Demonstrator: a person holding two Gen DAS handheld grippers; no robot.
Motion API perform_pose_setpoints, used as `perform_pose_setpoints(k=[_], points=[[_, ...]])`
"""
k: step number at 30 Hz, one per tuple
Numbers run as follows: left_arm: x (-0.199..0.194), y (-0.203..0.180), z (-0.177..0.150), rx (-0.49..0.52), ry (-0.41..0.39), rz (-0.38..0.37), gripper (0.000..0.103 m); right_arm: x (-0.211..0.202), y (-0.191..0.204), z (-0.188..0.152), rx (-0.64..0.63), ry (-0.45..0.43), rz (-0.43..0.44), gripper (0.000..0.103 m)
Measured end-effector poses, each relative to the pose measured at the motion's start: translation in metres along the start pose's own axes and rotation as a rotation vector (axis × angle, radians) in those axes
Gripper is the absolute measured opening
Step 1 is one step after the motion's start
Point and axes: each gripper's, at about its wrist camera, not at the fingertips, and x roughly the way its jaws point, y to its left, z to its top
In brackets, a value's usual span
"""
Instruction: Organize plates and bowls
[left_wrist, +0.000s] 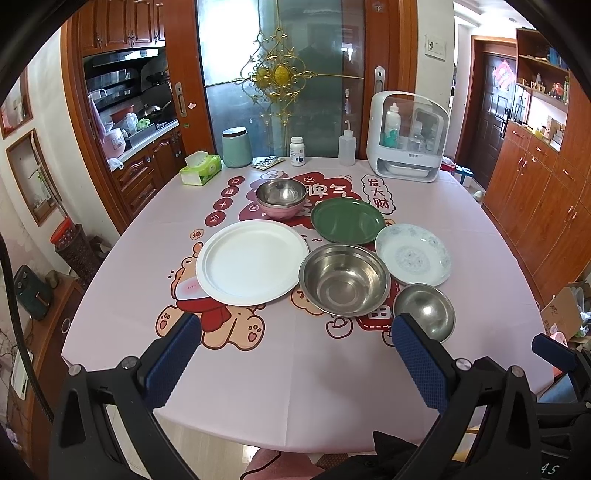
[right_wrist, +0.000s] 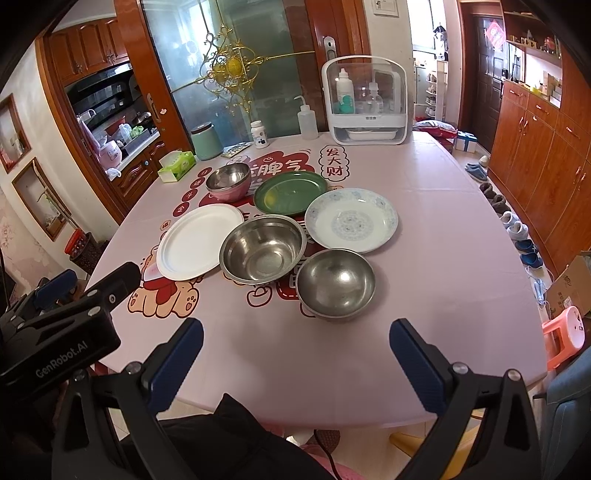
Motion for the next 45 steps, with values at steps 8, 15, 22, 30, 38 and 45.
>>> perform_pose_setpoints(k=[8, 15, 22, 30, 38, 45], points=[[-0.001, -0.002, 0.003, 0.001, -0.001, -0.005, 0.102, -0.002, -0.002, -0.001, 0.000, 0.000, 0.002, 0.101], [-0.003, -0.002, 0.002, 0.003, 0.002, -0.003, 0.102, -0.002, -0.005, -0.002, 0.000, 0.000, 0.003, 0.101], [-0.005, -0.005, -0.006, -0.011, 0.018, 0.022, 0.102, -0.006, -0.008, -0.004, -0.001, 0.000, 0.009, 0.101], [0.001, -0.005, -0.010, -0.021, 0.068, 0.047, 0.102, -0.005, -0.011, -0.007, 0.001, 0.016, 0.022, 0.101], [0.014, -0.006, -0.010, -0.013, 0.128, 0.046, 0.102, 0.009, -0.016, -0.005, 0.041, 0.057, 0.030, 0.101], [0.032, 0.008, -0.005, -0.018, 0.167, 0.043, 0.102, 0.024, -0.012, 0.000, 0.076, 0.085, 0.043, 0.101]])
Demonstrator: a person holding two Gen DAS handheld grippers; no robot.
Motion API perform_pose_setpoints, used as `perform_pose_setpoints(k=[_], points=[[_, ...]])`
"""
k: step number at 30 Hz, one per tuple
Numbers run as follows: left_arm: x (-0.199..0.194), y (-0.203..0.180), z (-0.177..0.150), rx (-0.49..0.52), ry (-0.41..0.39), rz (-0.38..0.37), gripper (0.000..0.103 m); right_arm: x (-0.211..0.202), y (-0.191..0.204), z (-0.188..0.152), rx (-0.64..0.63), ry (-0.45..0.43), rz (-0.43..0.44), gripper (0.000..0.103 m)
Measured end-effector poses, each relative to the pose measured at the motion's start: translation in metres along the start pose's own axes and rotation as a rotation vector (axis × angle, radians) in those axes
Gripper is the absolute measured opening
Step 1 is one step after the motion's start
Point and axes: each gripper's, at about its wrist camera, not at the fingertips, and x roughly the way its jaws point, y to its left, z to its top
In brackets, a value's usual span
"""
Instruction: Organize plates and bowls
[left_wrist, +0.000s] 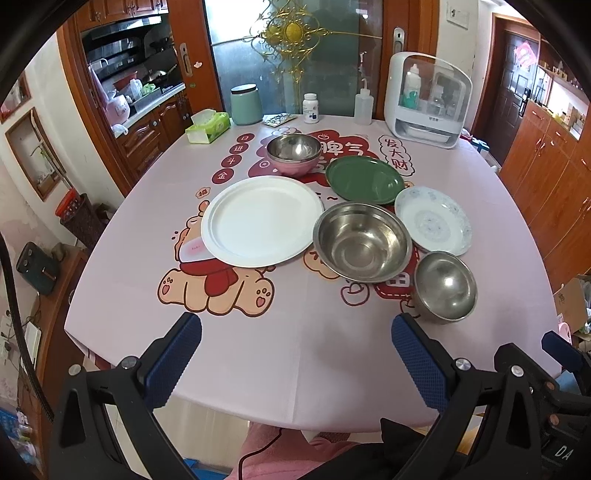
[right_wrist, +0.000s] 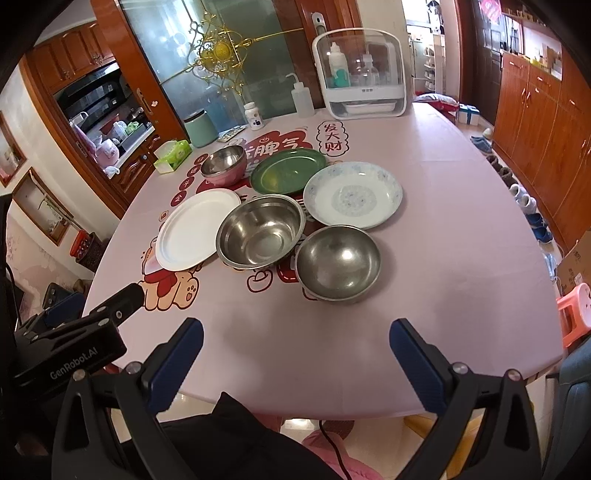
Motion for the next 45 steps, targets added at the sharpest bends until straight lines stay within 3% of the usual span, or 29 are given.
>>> perform_pose_setpoints(k=[10, 16, 29, 38, 45], points=[[0.030, 0.043, 0.023, -0.031, 0.053, -0.018, 0.102, 0.028, 0.036, 0.019, 0.014, 0.030, 0.018, 0.101], [0.048, 0.073, 0.038, -0.059, 0.071, -0.069, 0.102, 0.047, 0.061, 0.033, 0.015, 0.039, 0.028, 0.101], [0.091, 0.122, 0.075, -0.119, 0.110, -0.117, 0.102, 0.083, 0.105, 0.087, -0.039, 0.009, 0.067, 0.101], [0.138, 0.152, 0.099, -0.220, 0.158, -0.096, 0.102, 0.123, 0.119, 0.136, -0.102, 0.020, 0.031, 0.101], [0.177, 0.175, 0.112, -0.306, 0.174, -0.069, 0.102, 0.168, 0.122, 0.169, -0.147, 0.059, 0.018, 0.095]])
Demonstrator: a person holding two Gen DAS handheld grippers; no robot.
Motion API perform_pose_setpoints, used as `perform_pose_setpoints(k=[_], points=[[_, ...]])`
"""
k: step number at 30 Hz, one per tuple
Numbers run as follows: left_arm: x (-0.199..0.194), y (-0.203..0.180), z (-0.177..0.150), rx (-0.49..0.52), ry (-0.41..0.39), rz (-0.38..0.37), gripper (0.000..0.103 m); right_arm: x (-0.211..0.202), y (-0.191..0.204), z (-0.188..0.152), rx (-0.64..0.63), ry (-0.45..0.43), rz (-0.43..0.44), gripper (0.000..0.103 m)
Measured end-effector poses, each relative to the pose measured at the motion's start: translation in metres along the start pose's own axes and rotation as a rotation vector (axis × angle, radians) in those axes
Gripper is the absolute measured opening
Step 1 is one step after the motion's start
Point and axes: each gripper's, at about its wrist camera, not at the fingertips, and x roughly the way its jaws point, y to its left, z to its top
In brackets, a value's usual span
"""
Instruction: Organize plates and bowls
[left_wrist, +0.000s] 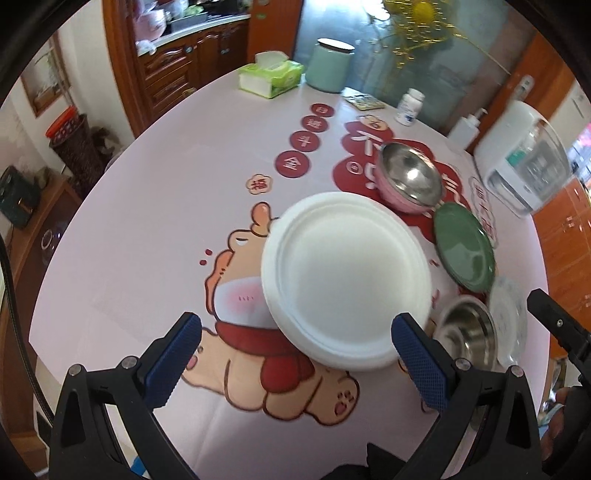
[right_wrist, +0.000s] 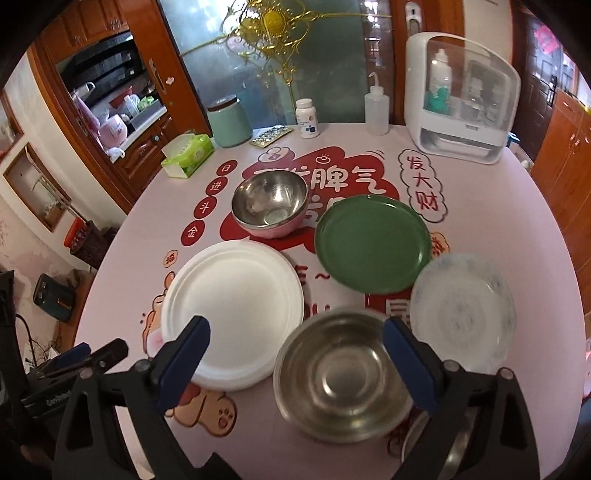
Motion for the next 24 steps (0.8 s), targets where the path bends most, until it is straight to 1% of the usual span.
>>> perform_pose_setpoints(k=[4, 5, 8, 10, 12, 14, 18, 20, 22, 24], points=[[0.022, 0.009, 0.011, -0.025, 0.014, 0.028, 0.102, 0.028, 0.001, 0.015, -0.031, 0.031, 0.011, 0.095], [0.029, 0.011, 0.012, -0.030, 0.020, 0.037, 0.102, 0.036, 0.002, 0.018, -0.051, 0.035, 0.027, 0.095], [0.046, 0.017, 0.017, -0.046, 0.033, 0.063, 0.102, 0.053, 0.006, 0.022, -0.089, 0.044, 0.043, 0.095], [0.058, 0.021, 0.019, -0.067, 0.041, 0.078, 0.102, 0.064, 0.006, 0.024, -0.105, 0.057, 0.066, 0.095], [0.071, 0.024, 0.021, -0.086, 0.067, 0.088, 0.102, 0.077, 0.007, 0.027, -0.119, 0.075, 0.099, 0.095], [0.083, 0.026, 0.021, -0.094, 0.086, 0.094, 0.102, 0.090, 0.006, 0.029, -0.135, 0.096, 0.114, 0.094], [0.101, 0.026, 0.018, -0.097, 0.109, 0.098, 0.101, 0.115, 0.004, 0.031, -0.149, 0.150, 0.145, 0.091], [0.109, 0.027, 0.016, -0.107, 0.125, 0.091, 0.098, 0.127, 0.001, 0.031, -0.141, 0.179, 0.161, 0.088], [0.115, 0.028, 0.016, -0.115, 0.134, 0.085, 0.097, 0.137, -0.002, 0.030, -0.136, 0.203, 0.173, 0.084], [0.123, 0.027, 0.016, -0.120, 0.158, 0.093, 0.095, 0.144, -0.004, 0.028, -0.134, 0.219, 0.179, 0.082]])
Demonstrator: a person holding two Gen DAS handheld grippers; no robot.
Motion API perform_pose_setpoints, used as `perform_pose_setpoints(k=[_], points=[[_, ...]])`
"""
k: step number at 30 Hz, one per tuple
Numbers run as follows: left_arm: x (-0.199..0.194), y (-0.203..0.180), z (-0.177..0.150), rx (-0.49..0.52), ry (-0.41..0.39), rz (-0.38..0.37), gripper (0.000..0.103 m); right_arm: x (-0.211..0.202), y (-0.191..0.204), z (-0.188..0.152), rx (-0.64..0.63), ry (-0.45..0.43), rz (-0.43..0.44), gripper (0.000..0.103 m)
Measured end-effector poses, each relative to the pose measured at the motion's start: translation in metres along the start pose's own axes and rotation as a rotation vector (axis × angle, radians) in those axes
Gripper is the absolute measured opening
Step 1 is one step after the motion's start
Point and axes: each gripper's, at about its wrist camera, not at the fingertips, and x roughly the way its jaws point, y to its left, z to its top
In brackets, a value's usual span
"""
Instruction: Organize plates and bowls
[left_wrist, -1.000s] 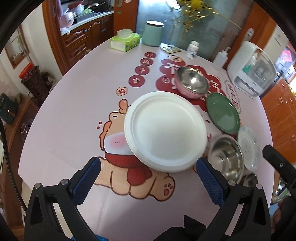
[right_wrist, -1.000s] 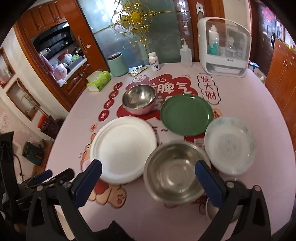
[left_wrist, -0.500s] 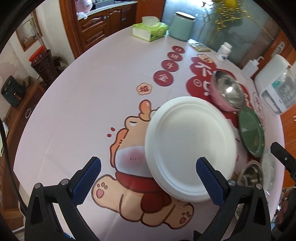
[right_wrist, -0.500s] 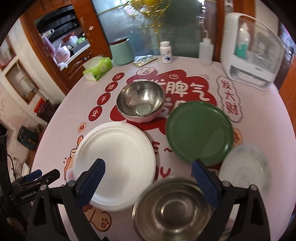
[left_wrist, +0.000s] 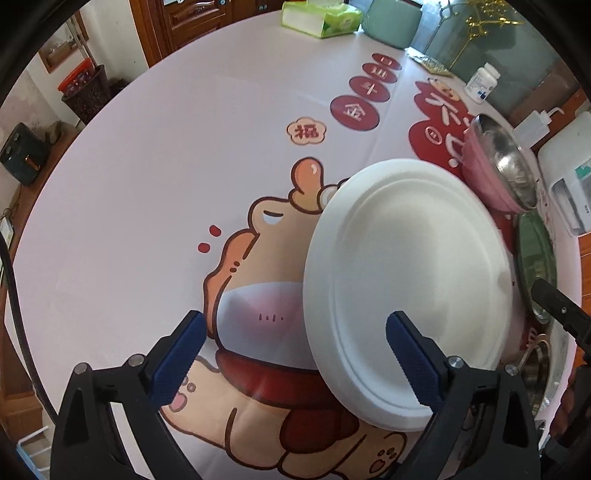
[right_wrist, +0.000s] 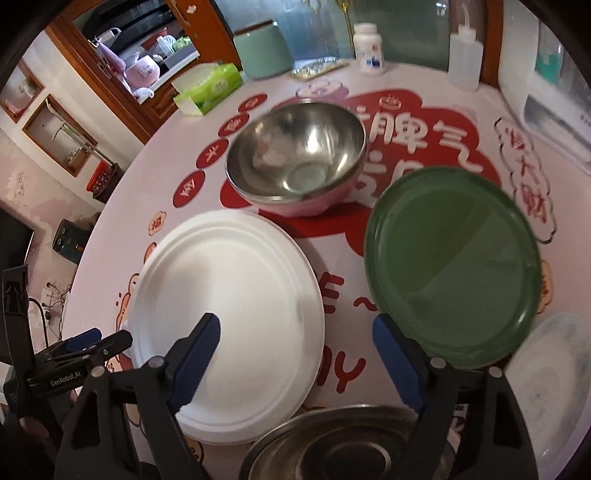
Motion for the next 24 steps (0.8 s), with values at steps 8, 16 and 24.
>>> perform_pose_setpoints(k=[8, 16, 24], points=[[0.014, -0.004, 0.005, 0.006, 0.041, -0.005, 0.075, 0.016, -0.015, -0.001, 0.067, 0.050, 0.044, 0.068], [0.018, -0.010, 0.007, 0.030, 0.055, -0.002, 0.065, 0.027, -0.025, -0.003, 0.123, 0.086, 0.078, 0.052], [0.020, -0.013, 0.010, 0.039, 0.055, -0.010, 0.054, 0.034, -0.029, -0.005, 0.157, 0.107, 0.114, 0.035]])
